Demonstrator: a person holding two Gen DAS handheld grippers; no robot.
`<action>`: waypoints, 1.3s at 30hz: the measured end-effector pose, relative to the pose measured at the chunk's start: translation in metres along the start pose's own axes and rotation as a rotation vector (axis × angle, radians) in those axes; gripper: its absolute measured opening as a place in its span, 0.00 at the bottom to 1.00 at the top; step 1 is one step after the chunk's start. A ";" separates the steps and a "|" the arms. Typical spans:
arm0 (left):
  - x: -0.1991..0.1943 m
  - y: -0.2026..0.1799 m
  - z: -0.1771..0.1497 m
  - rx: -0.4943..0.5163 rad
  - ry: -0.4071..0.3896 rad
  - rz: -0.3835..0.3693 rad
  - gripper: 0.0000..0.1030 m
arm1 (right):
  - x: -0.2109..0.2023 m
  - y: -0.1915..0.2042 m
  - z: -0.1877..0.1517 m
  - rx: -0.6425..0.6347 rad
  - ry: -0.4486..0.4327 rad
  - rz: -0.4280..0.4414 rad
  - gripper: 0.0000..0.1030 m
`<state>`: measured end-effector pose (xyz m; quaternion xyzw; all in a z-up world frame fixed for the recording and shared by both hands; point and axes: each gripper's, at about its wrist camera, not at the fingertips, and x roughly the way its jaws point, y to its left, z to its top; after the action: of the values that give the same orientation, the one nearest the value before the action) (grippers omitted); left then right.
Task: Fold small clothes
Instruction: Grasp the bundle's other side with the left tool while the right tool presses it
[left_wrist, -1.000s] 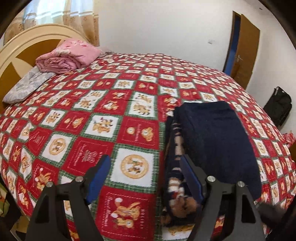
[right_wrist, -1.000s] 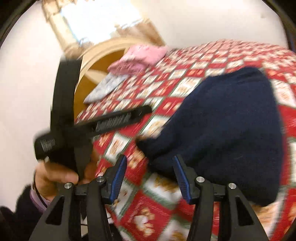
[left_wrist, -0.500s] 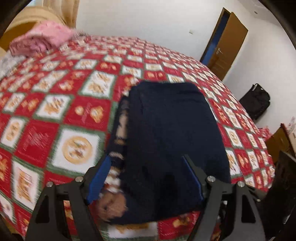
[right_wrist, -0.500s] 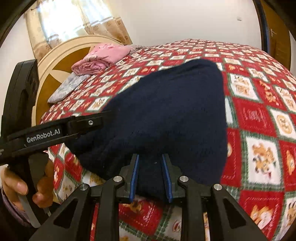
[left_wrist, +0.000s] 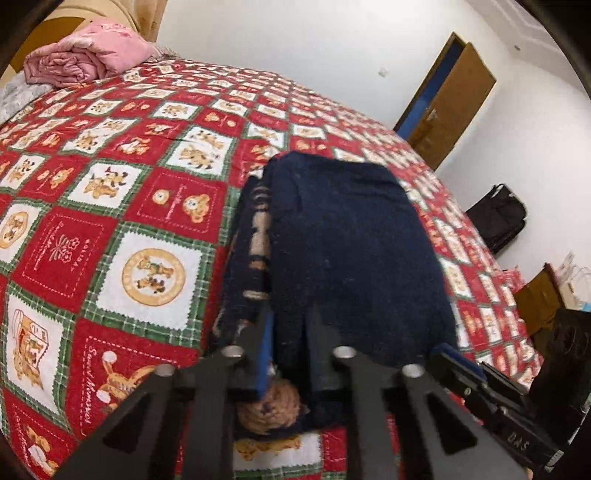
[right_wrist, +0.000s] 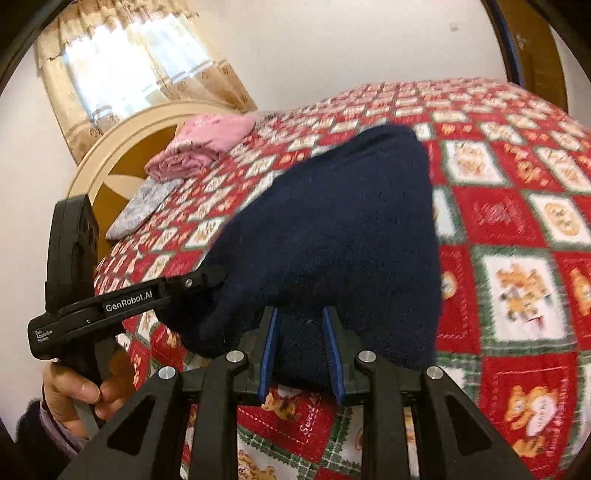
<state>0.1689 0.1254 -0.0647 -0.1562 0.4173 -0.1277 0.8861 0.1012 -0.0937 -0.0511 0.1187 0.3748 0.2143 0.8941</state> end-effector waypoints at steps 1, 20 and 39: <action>-0.004 -0.001 0.001 -0.002 -0.011 -0.006 0.13 | -0.006 0.000 0.002 -0.004 -0.020 -0.017 0.26; -0.025 0.007 -0.011 0.035 -0.049 0.043 0.12 | 0.005 -0.023 -0.006 0.069 0.086 0.019 0.26; 0.057 -0.040 0.037 0.156 -0.010 0.172 0.24 | 0.104 -0.072 0.160 -0.029 0.089 -0.222 0.26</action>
<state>0.2288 0.0743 -0.0666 -0.0512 0.4137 -0.0826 0.9052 0.3030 -0.1157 -0.0317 0.0539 0.4217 0.1244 0.8965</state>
